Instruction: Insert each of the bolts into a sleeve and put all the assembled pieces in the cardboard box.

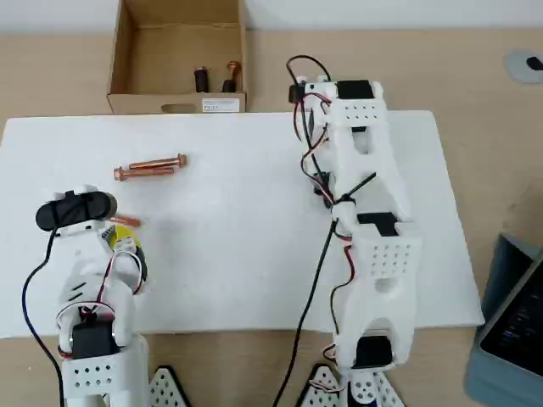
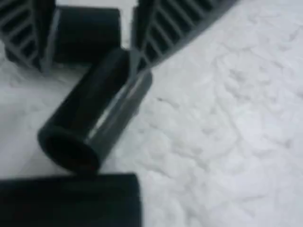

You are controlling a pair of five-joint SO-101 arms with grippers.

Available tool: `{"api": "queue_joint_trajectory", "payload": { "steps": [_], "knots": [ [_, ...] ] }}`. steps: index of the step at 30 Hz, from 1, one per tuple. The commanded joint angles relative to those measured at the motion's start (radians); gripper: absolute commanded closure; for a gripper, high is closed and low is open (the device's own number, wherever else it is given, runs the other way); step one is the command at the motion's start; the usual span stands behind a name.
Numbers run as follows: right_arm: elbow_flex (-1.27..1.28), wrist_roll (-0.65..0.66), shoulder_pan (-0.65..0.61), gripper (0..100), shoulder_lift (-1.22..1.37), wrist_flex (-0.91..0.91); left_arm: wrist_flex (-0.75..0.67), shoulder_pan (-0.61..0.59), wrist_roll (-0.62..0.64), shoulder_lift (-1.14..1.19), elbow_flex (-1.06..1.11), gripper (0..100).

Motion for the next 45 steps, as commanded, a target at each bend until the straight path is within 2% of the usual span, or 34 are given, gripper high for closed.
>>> {"api": "queue_joint_trajectory", "payload": {
  "steps": [1,8,19,25,29,35,45],
  "knots": [
    [-0.042,-0.008,-0.004,86.5,0.004,-0.023,0.006,-0.003,-0.005,-0.004,0.012,100],
    [-0.076,-0.008,-0.050,86.5,0.016,-0.032,0.006,-0.003,-0.005,-0.004,0.012,100],
    [-0.125,-0.035,-0.050,86.9,0.136,-0.026,0.006,-0.003,-0.005,-0.004,0.012,100],
    [-0.127,-0.031,-0.056,99.3,0.156,-0.023,0.006,-0.003,-0.005,-0.004,0.012,100],
    [-0.162,-0.028,-0.061,98.8,0.153,0.048,0.006,-0.003,-0.005,-0.004,0.012,100],
    [-0.351,-0.032,-0.070,98.8,0.150,0.138,0.006,-0.002,-0.006,-0.004,0.012,100],
    [-0.380,-0.035,-0.116,98.8,-0.085,0.138,0.006,0.015,-0.011,-0.004,0.012,100]
  ]
}}
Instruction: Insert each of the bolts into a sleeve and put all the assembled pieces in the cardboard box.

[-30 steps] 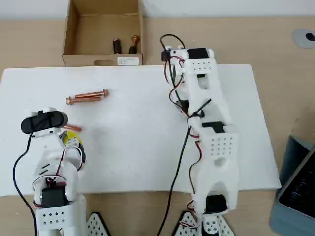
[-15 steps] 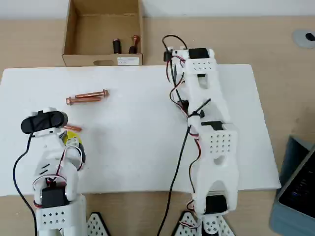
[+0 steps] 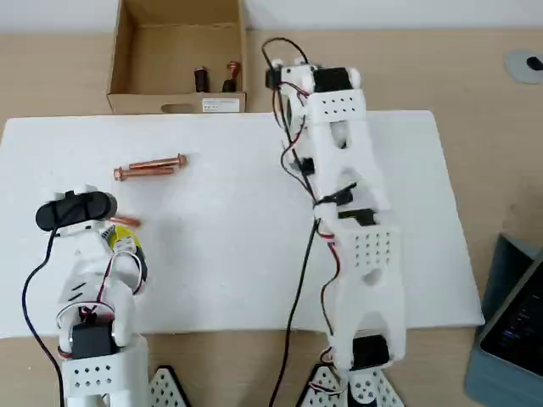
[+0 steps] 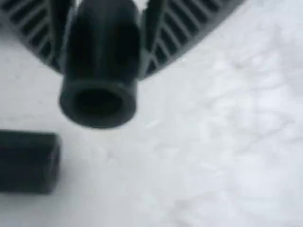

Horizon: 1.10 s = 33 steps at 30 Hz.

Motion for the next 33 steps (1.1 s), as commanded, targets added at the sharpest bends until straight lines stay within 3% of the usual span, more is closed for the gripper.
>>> {"api": "queue_joint_trajectory", "payload": {
  "steps": [1,14,20,27,33],
  "knots": [
    [-0.038,-0.008,-0.008,98.8,-0.186,0.025,0.006,0.025,-0.011,-0.004,0.012,100],
    [0.467,-0.006,0.022,98.8,-0.837,0.025,0.008,0.032,-0.005,-0.004,0.014,100],
    [0.713,-0.006,0.124,98.9,-1.138,0.009,0.017,-0.015,0.068,-0.005,-0.109,100],
    [1.029,-0.006,0.222,98.9,-1.420,-0.092,0.342,0.002,0.103,-0.004,-0.338,100],
    [1.277,-0.006,0.297,98.9,-1.595,-0.167,0.414,-0.018,0.172,0.082,-0.479,100]
  ]
}}
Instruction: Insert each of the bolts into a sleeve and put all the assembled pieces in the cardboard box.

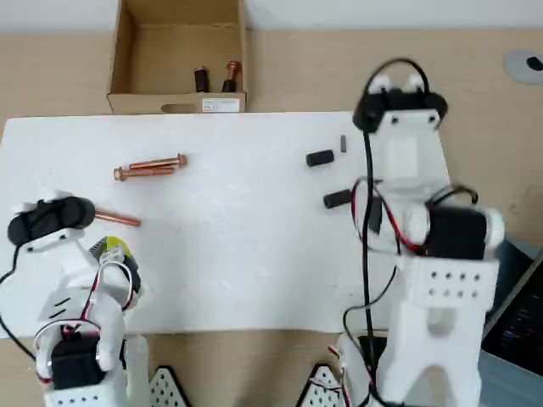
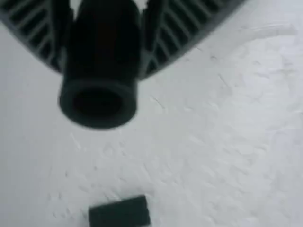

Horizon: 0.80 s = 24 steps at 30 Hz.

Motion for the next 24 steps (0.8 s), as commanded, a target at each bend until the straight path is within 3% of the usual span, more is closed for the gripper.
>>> {"api": "queue_joint_trajectory", "payload": {
  "steps": [1,14,24],
  "knots": [
    [0.111,-0.006,0.048,98.9,-0.108,-0.055,0.021,-0.023,0.057,0.108,-0.130,100],
    [0.360,-0.006,0.093,98.9,-0.306,-0.166,0.034,-0.041,0.345,0.800,-0.540,100],
    [0.449,-0.008,0.091,98.9,-0.380,-0.167,0.028,-0.201,0.463,1.190,-0.664,99]
  ]
}}
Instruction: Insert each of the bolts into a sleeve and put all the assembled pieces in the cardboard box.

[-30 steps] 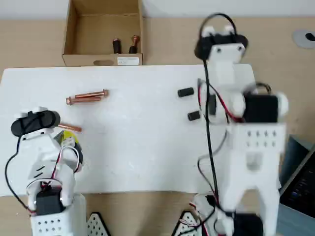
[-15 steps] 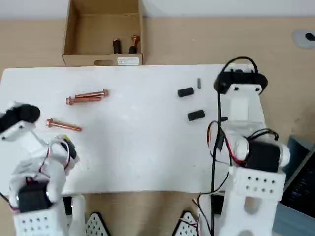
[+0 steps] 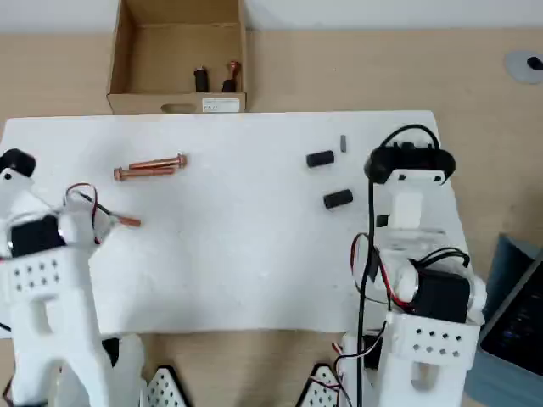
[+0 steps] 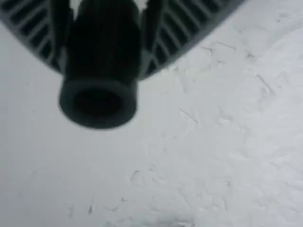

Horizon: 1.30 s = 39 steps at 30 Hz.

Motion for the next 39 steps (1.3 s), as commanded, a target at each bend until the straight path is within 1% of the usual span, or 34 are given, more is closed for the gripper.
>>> {"api": "queue_joint_trajectory", "payload": {
  "steps": [1,7,9,13,15,19,32,34,37,39],
  "knots": [
    [0.013,-0.008,0.008,98.9,-0.033,-0.029,-0.005,-0.054,0.021,0.137,-0.103,99],
    [0.056,-0.008,0.005,98.9,-0.044,-0.083,-0.006,-0.063,0.041,0.348,-0.232,99],
    [0.067,-0.008,0.005,98.9,-0.044,-0.101,-0.006,-0.063,0.060,0.410,-0.270,96],
    [0.071,-0.008,0.004,98.9,-0.039,-0.124,-0.006,-0.063,0.069,0.516,-0.330,86],
    [0.071,-0.008,0.004,98.9,-0.038,-0.129,-0.006,-0.063,0.069,0.555,-0.362,85],
    [0.071,-0.008,0.002,98.9,-0.038,-0.129,-0.043,-0.063,0.064,0.615,-0.394,85],
    [0.071,-0.008,0.002,98.9,-0.038,-0.129,-0.193,-0.058,0.069,0.812,-0.399,86],
    [0.071,-0.008,0.002,98.9,-0.038,-0.129,-0.212,-0.061,0.069,0.842,-0.397,90],
    [0.071,-0.008,0.002,98.9,-0.038,-0.129,-0.224,-0.063,0.069,0.881,-0.397,100],
    [0.071,-0.008,-0.004,98.9,-0.038,-0.129,-0.221,-0.063,0.069,0.895,-0.394,99]
  ]
}}
